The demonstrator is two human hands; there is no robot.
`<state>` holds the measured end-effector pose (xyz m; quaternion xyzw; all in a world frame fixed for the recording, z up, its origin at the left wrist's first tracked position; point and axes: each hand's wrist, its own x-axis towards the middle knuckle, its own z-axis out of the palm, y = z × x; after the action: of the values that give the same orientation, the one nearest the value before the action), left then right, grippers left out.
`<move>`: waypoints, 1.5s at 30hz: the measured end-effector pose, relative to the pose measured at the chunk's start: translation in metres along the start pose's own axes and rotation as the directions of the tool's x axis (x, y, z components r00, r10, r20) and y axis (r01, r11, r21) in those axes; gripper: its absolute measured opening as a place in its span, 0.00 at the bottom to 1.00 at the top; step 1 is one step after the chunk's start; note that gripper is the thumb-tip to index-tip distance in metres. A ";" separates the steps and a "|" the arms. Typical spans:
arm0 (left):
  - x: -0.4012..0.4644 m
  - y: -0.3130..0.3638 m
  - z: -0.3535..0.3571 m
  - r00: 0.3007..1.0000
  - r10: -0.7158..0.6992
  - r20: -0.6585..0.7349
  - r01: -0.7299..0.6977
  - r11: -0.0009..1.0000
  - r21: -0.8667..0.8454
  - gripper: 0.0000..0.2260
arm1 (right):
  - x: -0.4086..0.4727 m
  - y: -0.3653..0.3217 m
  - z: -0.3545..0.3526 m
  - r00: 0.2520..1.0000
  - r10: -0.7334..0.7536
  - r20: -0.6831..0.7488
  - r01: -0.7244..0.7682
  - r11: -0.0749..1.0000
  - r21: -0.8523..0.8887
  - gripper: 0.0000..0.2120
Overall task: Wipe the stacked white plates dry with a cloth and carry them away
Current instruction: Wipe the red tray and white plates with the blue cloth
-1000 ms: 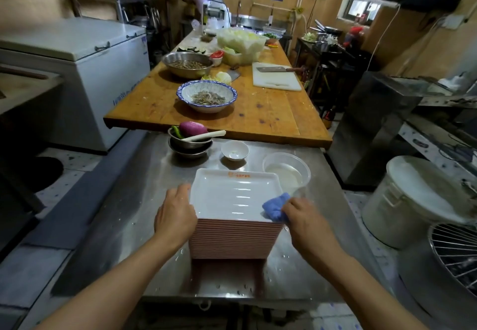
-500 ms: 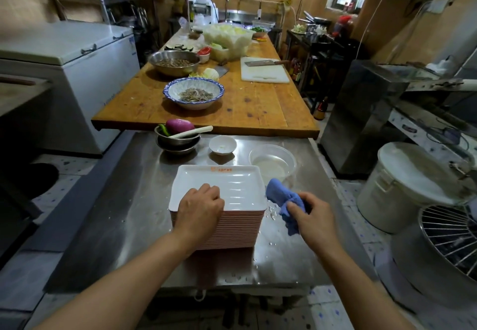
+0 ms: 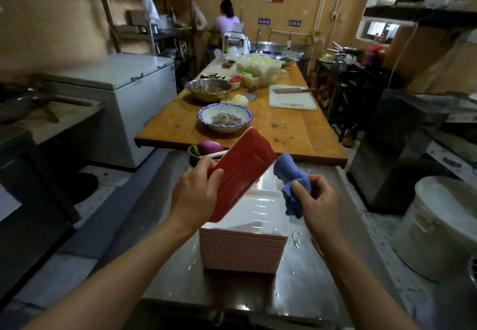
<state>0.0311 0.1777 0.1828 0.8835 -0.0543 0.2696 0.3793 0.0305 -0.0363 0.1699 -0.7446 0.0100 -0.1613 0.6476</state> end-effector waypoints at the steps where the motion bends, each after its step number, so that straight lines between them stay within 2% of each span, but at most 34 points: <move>1: 0.001 -0.003 -0.009 0.998 -0.065 -0.027 0.063 0.996 -0.057 0.12 | 0.002 -0.008 0.011 0.999 -0.038 0.006 0.038 0.999 0.027 0.04; 4: 0.002 -0.018 -0.035 0.959 -0.283 -0.036 0.272 0.945 -0.181 0.09 | 0.005 -0.032 0.049 0.990 -0.138 0.038 0.135 0.989 0.062 0.04; 8: -0.002 -0.042 -0.064 0.854 -0.519 0.025 0.479 0.769 -0.423 0.11 | 0.005 -0.056 0.102 0.946 -0.306 0.104 0.307 0.952 0.007 0.06; 10: -0.006 -0.049 -0.075 0.833 -0.551 0.043 0.499 0.717 -0.487 0.11 | 0.005 -0.068 0.127 0.882 -0.455 0.126 0.466 0.882 -0.078 0.10; 12: -0.008 -0.054 -0.083 0.831 -0.556 0.034 0.491 0.703 -0.515 0.11 | 0.003 -0.077 0.153 0.784 -0.559 0.272 0.609 0.777 -0.159 0.15; 14: -0.009 -0.057 -0.089 0.835 -0.549 0.023 0.478 0.705 -0.524 0.11 | -0.005 -0.085 0.177 0.687 -0.566 0.456 0.695 0.694 -0.186 0.18; 15: -0.010 -0.059 -0.091 0.838 -0.545 0.021 0.476 0.711 -0.517 0.10 | -0.009 -0.088 0.187 0.658 -0.569 0.494 0.719 0.668 -0.189 0.18; 18: -0.015 -0.064 -0.096 0.835 -0.550 0.021 0.471 0.695 -0.543 0.10 | -0.010 -0.096 0.209 0.662 -0.597 0.454 0.743 0.606 -0.286 0.20; 21: -0.016 -0.067 -0.101 0.842 -0.540 -0.020 0.435 0.699 -0.567 0.10 | -0.003 -0.095 0.224 0.637 -0.558 0.533 0.771 0.471 -0.428 0.23; 23: -0.017 -0.069 -0.103 0.835 -0.547 -0.054 0.425 0.704 -0.569 0.11 | -0.001 -0.087 0.227 0.626 -0.535 0.567 0.780 0.429 -0.456 0.24; 25: -0.020 -0.072 -0.104 0.814 -0.577 -0.076 0.431 0.685 -0.587 0.11 | 0.001 -0.077 0.221 0.664 -0.532 0.525 0.747 0.454 -0.485 0.26; 28: -0.021 -0.071 -0.107 0.800 -0.596 -0.067 0.437 0.656 -0.616 0.10 | 0.009 -0.067 0.211 0.752 -0.500 0.428 0.658 0.595 -0.461 0.26; 32: -0.014 -0.069 -0.104 0.773 -0.624 -0.117 0.403 0.625 -0.668 0.11 | 0.008 -0.070 0.220 0.823 -0.481 0.303 0.568 0.707 -0.420 0.24; 35: -0.005 -0.069 -0.100 0.727 -0.675 -0.126 0.380 0.549 -0.745 0.11 | -0.009 -0.071 0.226 0.872 -0.415 0.260 0.487 0.796 -0.361 0.28; 40: 0.009 -0.074 -0.103 0.683 -0.720 -0.127 0.339 0.467 -0.817 0.10 | -0.048 -0.051 0.210 0.905 -0.321 0.278 0.406 0.845 -0.347 0.33; 43: 0.009 -0.073 -0.099 0.685 -0.722 -0.098 0.332 0.429 -0.840 0.10 | -0.039 -0.050 0.194 0.932 -0.131 0.337 0.211 0.954 -0.212 0.32; 45: 0.009 -0.072 -0.093 0.705 -0.707 -0.056 0.346 0.411 -0.843 0.10 | -0.023 -0.054 0.185 0.914 -0.015 0.406 0.044 0.997 -0.062 0.27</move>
<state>0.0192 0.2946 0.1943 0.5156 0.2029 0.2563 0.7920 0.0450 0.1553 0.1965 -0.7842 -0.1301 -0.0127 0.6066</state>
